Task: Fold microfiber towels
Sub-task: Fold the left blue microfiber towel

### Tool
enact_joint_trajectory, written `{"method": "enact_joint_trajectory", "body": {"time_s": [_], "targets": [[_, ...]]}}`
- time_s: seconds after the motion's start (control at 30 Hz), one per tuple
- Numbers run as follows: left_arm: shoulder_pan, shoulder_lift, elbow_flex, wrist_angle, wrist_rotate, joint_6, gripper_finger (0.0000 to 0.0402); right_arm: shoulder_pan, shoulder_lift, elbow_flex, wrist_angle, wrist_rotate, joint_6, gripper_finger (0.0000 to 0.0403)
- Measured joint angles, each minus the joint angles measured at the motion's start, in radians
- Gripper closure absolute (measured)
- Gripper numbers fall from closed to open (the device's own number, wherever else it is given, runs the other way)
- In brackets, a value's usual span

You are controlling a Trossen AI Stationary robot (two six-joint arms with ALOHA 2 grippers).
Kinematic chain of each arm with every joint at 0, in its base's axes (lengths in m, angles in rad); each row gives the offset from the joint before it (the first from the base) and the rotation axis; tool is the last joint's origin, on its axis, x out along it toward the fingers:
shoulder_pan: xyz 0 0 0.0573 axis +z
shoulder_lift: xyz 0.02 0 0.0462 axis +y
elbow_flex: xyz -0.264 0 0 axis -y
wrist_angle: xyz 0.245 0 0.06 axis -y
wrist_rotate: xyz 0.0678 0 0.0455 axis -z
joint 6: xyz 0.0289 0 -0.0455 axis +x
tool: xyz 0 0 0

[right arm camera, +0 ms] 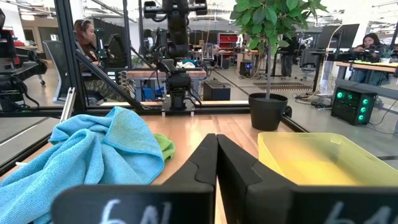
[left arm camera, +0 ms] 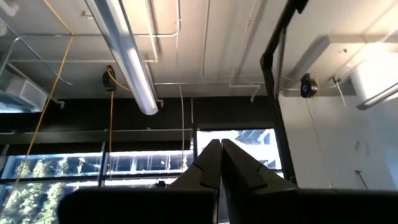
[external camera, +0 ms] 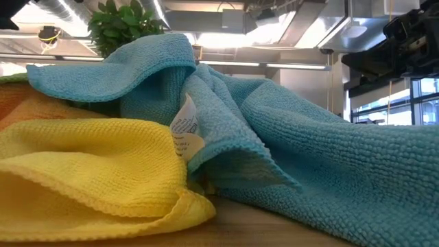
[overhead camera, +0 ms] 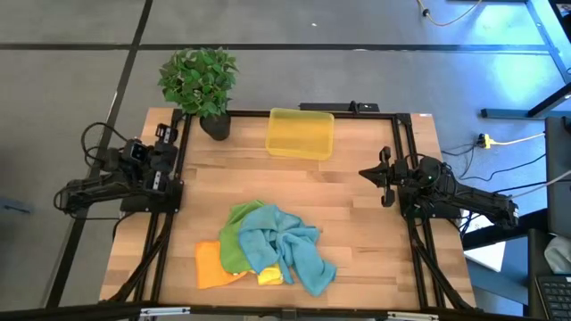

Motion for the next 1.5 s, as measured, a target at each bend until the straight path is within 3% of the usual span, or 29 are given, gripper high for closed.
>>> {"method": "enact_joint_trajectory", "body": {"time_s": [0.27,0.5,0.63,0.87,0.97,1.13,1.27,1.4,1.5], "targets": [[0.000,0.073,0.001,-0.116,0.085,-0.044,0.0398,0.000,0.000,0.000,0.000,0.000,0.000,0.0392],[0.000,0.315,0.018,-0.183,0.112,-0.106,0.0398,0.000,0.000,0.000,0.000,0.000,0.000,0.0392],[-0.044,0.460,0.139,-0.288,0.169,-0.044,0.0401,0.000,0.000,0.000,0.000,0.000,0.000,0.0392],[-0.212,0.720,0.511,-0.811,-0.065,0.142,0.0401,0.000,0.000,0.000,0.000,0.000,0.000,0.0392],[-0.273,0.825,0.657,-1.013,-0.083,0.236,0.0401,0.000,0.000,0.000,0.000,0.000,0.000,0.0392],[-0.382,0.960,0.853,-1.292,-0.116,0.262,0.0401,0.000,0.000,0.000,0.001,0.000,0.000,0.0392],[-0.461,1.035,0.900,-1.307,-0.167,0.178,0.0401,0.000,0.000,0.000,0.001,0.000,0.000,0.0392],[-0.510,1.139,0.901,-1.296,-0.342,0.090,0.0399,0.000,0.000,0.000,0.001,0.000,0.000,0.0392],[-0.519,1.230,0.900,-1.295,-0.343,0.050,0.0379,0.000,0.000,0.000,0.001,0.000,0.000,0.0392]]}}
